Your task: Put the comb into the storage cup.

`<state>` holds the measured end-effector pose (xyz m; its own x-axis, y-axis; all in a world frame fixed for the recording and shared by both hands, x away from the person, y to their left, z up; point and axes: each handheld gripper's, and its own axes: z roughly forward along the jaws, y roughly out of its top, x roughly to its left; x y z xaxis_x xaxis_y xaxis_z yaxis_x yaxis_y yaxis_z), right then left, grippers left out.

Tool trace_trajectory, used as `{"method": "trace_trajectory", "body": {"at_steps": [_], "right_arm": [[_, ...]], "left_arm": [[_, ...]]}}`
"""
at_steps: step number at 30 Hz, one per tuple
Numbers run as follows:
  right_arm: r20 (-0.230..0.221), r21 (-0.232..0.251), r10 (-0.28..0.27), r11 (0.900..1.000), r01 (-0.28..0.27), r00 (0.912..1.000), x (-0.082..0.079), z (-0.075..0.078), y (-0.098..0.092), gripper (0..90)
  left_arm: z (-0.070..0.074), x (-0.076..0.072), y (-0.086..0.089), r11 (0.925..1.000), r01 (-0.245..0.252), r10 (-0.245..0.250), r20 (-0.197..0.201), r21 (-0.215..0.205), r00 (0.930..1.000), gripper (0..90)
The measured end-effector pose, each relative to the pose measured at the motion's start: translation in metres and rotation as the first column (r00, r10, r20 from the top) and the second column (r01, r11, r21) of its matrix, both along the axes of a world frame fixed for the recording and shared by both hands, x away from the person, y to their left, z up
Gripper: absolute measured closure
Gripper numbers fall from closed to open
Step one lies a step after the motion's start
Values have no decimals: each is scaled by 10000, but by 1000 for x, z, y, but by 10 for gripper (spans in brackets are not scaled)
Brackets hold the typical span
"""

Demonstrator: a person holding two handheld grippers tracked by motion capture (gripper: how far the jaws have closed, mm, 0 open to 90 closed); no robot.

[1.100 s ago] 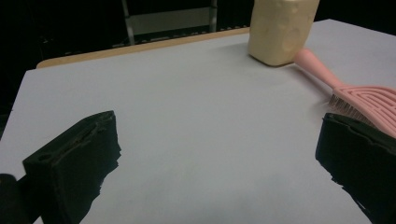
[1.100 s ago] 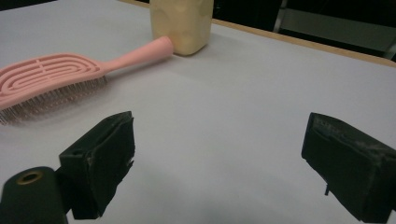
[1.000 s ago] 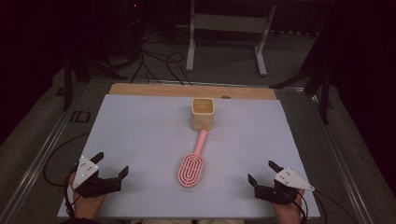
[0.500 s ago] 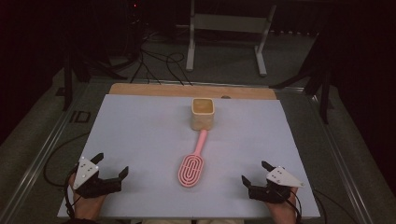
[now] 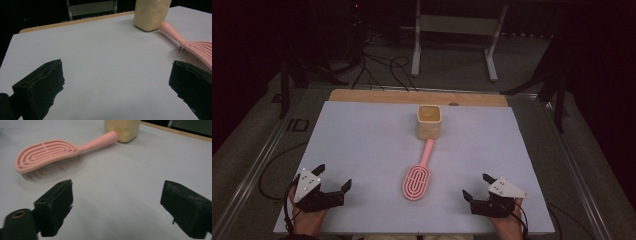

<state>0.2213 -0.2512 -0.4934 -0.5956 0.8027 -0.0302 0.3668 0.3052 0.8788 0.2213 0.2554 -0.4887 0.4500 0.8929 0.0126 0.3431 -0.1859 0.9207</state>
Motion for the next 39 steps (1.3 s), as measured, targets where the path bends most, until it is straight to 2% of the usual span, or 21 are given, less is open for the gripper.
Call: {"method": "trace_trajectory", "body": {"at_steps": [7, 15, 18, 29, 35, 39], "right_arm": [[-76, -221, 254, 9994, -256, 9996, 0, 1, 10, 156], [-329, -387, 631, 9972, -643, 9975, 0, 1, 22, 277], [-523, -614, 1157, 9910, -1188, 9919, 0, -1, 29, 374], [-686, -975, 1452, 9836, -1515, 9870, -1, -5, 44, 517], [-758, -1242, 1873, 9728, -1956, 9794, 0, -8, 52, 632], [-757, -1259, 2082, 9681, -2165, 9751, 0, -8, 58, 674]], "left_arm": [[-1, 0, -1, 10000, -24, 24, -16, -9, 10000, 3], [-1, 0, 0, 10000, -31, 31, -37, -22, 10000, 3], [-1, 0, -1, 10000, -34, 34, -30, -24, 10000, 3], [-2, 1, -2, 10000, 7, -7, -54, 8, 10000, 3], [-2, 1, -3, 10000, 16, -16, -69, 14, 10000, 3], [-3, 1, -3, 10000, 64, -64, -85, 17, 9999, 3]]}}
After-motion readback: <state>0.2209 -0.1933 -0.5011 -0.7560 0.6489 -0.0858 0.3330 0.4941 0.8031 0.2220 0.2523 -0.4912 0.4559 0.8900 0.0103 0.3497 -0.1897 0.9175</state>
